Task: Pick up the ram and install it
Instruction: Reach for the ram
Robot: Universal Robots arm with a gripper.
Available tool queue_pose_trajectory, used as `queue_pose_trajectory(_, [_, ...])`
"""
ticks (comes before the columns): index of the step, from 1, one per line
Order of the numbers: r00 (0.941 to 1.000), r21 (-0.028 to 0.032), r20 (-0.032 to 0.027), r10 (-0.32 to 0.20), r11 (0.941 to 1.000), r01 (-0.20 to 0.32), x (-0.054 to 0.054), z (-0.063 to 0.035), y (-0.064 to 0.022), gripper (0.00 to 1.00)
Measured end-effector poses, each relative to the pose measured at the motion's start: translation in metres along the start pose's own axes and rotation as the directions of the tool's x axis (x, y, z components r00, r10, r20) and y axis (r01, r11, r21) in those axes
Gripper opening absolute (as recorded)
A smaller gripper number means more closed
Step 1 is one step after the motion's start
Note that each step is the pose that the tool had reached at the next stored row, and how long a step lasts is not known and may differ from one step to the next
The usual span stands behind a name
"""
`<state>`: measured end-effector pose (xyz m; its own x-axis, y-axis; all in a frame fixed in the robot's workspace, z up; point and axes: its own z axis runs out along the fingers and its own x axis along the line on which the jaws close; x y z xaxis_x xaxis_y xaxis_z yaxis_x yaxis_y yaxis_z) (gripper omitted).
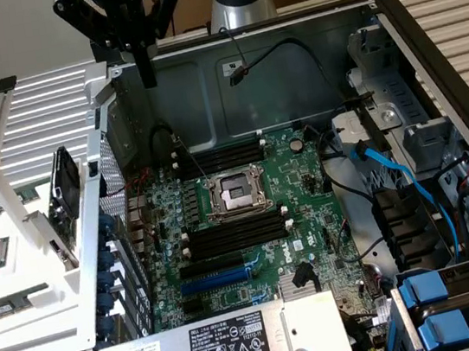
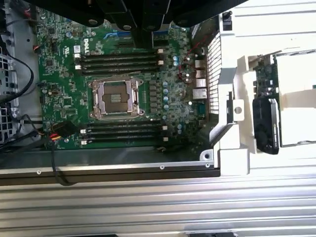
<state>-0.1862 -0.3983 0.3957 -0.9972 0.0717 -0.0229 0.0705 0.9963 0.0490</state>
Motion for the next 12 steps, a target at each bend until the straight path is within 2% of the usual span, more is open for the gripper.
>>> queue_pose_trajectory(2, [1.0,0.0,0.0,0.0,1.0,0.0,0.009,-0.0002,-0.0006,0.11])
queue_pose_trajectory(4, [1.0,-0.0001,0.0,0.0,1.0,0.0,0.027,-0.0007,-0.0019,0.11])
queue_pose_trajectory(6, [1.0,-0.0001,0.0,0.0,1.0,0.0,0.036,-0.001,-0.0026,0.11])
queue_pose_trajectory(7, [1.0,-0.0001,-0.0001,0.0,1.0,0.0,0.046,-0.0012,-0.0032,0.11])
queue_pose_trajectory(9, [1.0,-0.0002,0.0,0.0,1.0,0.0,0.055,-0.0014,-0.0039,0.11])
queue_pose_trajectory(10, [1.0,-0.0002,0.0,0.0,1.0,0.0,0.068,-0.0018,-0.0048,0.11])
queue_pose_trajectory(12, [1.0,-0.0001,0.0,0.0,1.0,0.0,0.077,-0.0021,-0.0055,0.11])
